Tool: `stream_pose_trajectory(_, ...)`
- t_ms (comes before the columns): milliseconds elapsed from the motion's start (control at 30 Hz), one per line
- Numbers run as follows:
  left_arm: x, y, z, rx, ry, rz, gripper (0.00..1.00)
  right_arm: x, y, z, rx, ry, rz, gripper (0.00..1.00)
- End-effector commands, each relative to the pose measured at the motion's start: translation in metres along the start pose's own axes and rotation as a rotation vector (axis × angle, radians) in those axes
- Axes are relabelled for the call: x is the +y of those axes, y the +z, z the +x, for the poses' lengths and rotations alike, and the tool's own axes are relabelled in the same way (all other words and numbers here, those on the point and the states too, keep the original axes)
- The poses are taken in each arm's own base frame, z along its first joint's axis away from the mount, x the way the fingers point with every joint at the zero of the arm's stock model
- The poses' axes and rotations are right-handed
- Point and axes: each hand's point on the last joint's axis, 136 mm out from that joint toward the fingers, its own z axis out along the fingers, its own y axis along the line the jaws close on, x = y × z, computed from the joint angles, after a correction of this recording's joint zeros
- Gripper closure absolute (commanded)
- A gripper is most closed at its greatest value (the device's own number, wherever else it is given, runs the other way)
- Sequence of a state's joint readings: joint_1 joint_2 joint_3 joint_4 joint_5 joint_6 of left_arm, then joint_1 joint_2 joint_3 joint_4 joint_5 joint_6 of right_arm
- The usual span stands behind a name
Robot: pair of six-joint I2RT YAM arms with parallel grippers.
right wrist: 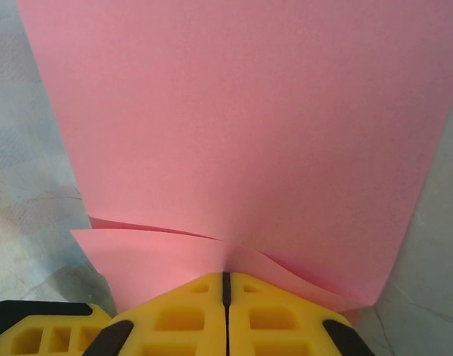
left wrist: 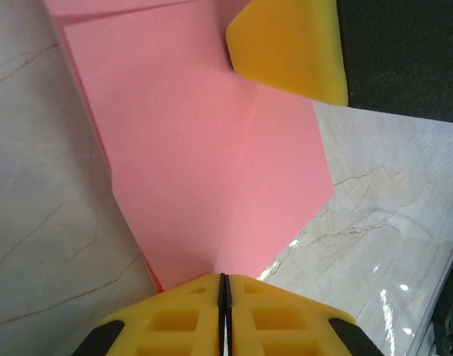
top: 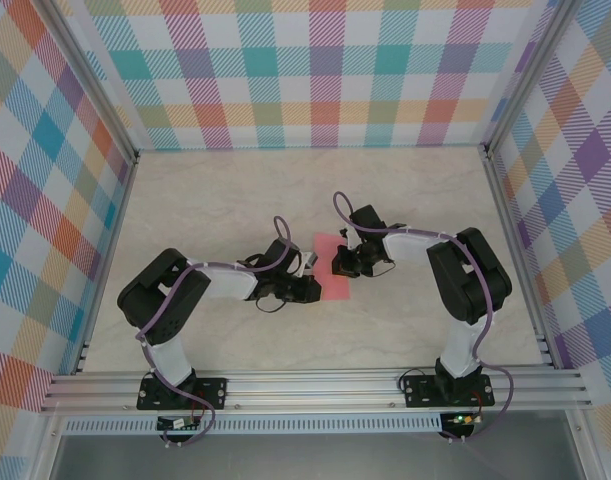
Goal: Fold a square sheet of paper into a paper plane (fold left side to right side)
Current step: Fold the triangle a second time at the center of the table.
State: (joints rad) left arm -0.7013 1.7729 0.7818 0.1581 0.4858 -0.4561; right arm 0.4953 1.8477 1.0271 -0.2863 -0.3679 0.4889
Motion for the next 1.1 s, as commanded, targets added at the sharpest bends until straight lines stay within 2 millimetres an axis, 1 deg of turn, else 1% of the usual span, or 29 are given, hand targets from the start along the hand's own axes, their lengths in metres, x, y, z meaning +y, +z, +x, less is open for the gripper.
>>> stream_pose_trajectory(0,0.019,-0.004,0.022,0.059,-0.045,-0.059,0.9,0.017,-0.019,0.005,-0.005,-0.03,-0.021,0.95)
stream_pose_trajectory(67,0.02,-0.004,0.022,0.057,-0.046,-0.063,0.91,0.024,-0.023,0.012,0.001,-0.044,-0.031,0.95)
stream_pose_trajectory(133,0.021,-0.004,0.021,0.055,-0.044,-0.067,0.93,0.028,-0.021,0.021,0.016,-0.045,-0.038,0.95)
stream_pose_trajectory(267,0.021,-0.004,0.02,0.05,-0.043,-0.072,0.94,0.035,-0.008,0.039,0.046,-0.046,-0.043,0.95)
stream_pose_trajectory(433,0.022,-0.004,0.02,0.051,-0.044,-0.076,0.94,0.039,0.006,0.045,0.077,-0.054,-0.035,0.95)
stream_pose_trajectory(667,0.023,-0.004,0.018,0.045,-0.048,-0.086,0.95,0.033,0.019,0.045,0.096,-0.051,-0.021,0.95)
stream_pose_trajectory(833,0.024,-0.004,0.018,0.044,-0.052,-0.091,0.95,0.027,0.022,0.043,0.091,-0.054,0.009,0.94)
stream_pose_trajectory(967,0.025,-0.003,0.019,0.045,-0.054,-0.094,0.95,0.016,0.023,0.041,0.093,-0.056,0.056,0.94)
stream_pose_trajectory(1067,0.027,-0.003,0.02,0.047,-0.056,-0.099,0.96,0.008,0.021,0.036,0.084,-0.047,0.063,0.94)
